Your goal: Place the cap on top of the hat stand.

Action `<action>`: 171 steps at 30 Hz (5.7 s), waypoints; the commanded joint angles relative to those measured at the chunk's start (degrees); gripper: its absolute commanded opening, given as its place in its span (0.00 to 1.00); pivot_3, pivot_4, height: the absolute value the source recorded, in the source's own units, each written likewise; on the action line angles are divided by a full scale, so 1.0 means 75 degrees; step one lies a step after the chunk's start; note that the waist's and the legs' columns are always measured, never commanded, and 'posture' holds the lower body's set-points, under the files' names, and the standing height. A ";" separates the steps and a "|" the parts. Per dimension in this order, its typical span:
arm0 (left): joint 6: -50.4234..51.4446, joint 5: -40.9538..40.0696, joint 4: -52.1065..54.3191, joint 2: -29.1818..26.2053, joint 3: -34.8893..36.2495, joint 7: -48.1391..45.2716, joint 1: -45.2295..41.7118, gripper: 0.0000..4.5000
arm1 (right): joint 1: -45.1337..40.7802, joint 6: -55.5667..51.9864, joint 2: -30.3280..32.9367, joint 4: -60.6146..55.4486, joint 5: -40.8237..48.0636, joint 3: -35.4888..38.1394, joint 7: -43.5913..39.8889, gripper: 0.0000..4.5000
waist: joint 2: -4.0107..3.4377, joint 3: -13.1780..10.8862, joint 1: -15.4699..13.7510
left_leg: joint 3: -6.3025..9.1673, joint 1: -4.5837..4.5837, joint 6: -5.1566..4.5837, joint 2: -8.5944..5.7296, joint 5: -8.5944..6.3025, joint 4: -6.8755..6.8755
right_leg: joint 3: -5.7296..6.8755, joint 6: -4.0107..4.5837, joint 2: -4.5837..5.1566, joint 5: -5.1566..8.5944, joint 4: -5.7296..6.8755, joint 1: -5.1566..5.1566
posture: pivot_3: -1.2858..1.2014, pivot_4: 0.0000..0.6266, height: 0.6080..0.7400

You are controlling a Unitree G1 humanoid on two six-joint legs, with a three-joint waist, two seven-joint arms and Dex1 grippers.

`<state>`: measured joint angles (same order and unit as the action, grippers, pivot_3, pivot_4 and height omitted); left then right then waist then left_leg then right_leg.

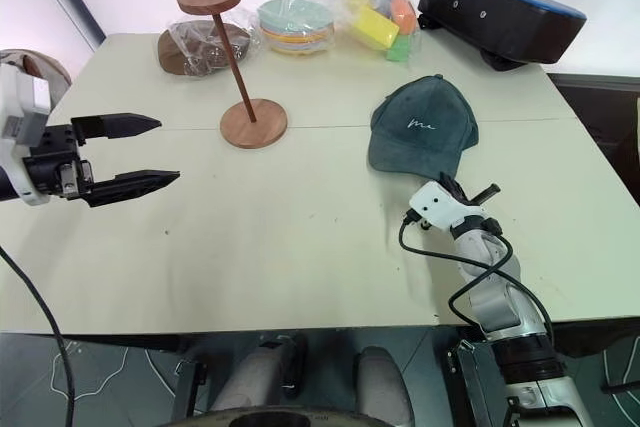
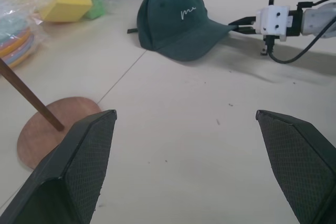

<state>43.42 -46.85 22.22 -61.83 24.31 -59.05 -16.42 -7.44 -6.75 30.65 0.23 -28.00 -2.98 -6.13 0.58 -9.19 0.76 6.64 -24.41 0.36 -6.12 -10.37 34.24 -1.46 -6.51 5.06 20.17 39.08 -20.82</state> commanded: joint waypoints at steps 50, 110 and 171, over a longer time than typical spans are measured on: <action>-0.0749 0.0706 -0.1292 0.1756 -0.0684 0.0923 -0.0442 1.00 | -0.5433 0.0318 -0.2762 -0.0288 -0.0449 -0.1278 0.1141 0.01 | -0.0013 -0.0015 0.0069 | -0.0005 -0.0009 0.0060 0.0002 0.0038 -0.0047 | -0.0012 0.0002 -0.0008 0.0001 0.0016 -0.0054 | 0.52 0.24 1.00; -0.0081 -0.0078 -0.0065 0.1035 0.1072 0.1315 0.0799 1.00 | -0.5976 0.1987 -0.3847 0.2715 -0.0636 -0.2398 0.1896 0.01 | -0.0013 -0.0015 0.0245 | 0.0000 -0.0008 0.0089 0.0010 0.0055 -0.0072 | -0.0021 0.0011 -0.0025 0.0005 0.0022 -0.0069 | 0.52 0.24 1.00; -0.0108 -0.0161 -0.1012 0.0077 0.2054 0.0870 0.0007 1.00 | -0.8086 -0.0412 -0.2735 0.6369 0.5224 0.1204 -0.4063 0.99 | -0.0019 -0.0029 0.0255 | -0.0007 -0.0010 0.0048 0.0010 0.0031 -0.0094 | -0.0018 0.0016 -0.0010 0.0007 0.0011 -0.0071 | 0.52 0.24 1.00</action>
<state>42.41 -46.97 13.47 -59.80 37.31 -52.74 -15.91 -65.76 -10.94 10.82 47.47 10.44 5.96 -36.46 0.44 -9.40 2.67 6.59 -24.49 0.73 -6.04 -10.14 33.53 -1.59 -6.39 4.98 20.22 39.17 -21.35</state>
